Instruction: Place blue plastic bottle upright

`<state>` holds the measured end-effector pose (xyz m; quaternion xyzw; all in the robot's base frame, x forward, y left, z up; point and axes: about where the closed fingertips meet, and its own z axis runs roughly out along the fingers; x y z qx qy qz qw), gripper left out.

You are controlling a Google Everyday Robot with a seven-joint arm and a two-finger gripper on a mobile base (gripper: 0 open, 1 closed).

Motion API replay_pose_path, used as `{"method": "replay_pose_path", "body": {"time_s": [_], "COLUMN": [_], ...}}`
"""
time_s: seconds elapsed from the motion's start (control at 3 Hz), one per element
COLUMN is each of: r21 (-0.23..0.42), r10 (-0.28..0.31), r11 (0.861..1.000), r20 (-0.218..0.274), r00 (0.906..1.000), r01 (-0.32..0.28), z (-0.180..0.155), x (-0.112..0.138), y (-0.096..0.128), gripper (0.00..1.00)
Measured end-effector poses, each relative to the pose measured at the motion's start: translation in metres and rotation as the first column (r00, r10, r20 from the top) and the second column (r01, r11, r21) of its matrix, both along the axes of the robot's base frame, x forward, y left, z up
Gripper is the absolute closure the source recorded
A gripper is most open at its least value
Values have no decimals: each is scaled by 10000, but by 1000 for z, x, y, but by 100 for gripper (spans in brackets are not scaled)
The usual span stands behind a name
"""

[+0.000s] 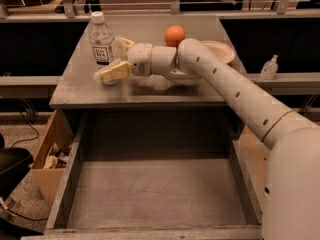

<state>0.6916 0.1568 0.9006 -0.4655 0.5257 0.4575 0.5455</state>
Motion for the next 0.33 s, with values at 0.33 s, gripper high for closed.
{"method": "replay_pose_path", "body": {"time_s": [0.33], "r21": [0], "r10": [2], "r11": [10000], "r20": [0], "r00": [10000], "r01": [-2], "z": [0], "x": [0], "y": [0], "gripper": [0]}}
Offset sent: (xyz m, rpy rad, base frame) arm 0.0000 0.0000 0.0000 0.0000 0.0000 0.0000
